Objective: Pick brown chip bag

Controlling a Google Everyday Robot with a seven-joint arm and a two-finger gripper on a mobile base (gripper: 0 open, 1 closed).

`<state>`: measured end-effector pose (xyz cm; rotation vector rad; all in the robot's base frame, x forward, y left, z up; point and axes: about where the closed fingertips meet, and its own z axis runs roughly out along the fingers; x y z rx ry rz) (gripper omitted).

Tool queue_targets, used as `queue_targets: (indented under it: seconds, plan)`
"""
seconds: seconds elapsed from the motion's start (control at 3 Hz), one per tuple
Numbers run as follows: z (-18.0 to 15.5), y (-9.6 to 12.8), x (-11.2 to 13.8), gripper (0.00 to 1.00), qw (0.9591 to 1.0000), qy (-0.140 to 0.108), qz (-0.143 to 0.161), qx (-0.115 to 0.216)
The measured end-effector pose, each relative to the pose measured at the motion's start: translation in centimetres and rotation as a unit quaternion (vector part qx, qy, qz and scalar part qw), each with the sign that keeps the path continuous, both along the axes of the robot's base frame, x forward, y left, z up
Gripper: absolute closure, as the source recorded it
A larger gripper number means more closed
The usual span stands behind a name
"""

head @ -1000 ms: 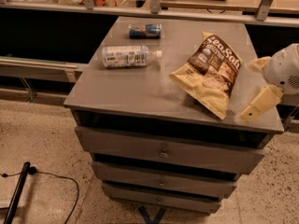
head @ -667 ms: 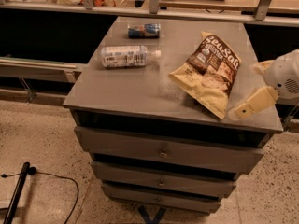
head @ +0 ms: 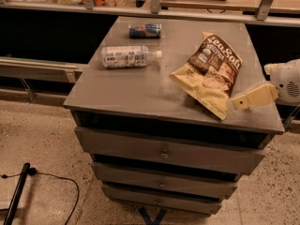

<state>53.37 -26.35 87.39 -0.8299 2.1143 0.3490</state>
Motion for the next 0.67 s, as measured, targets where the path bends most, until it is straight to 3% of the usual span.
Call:
queue_targets:
  seconds: [0.33,0.67]
  plan:
    - [-0.9,1.5,-0.3,0.0,0.9999,0.004,0.015,0.0]
    - [-2.3,3.9,-1.4,0.0,0.9987,0.024,0.044,0.0]
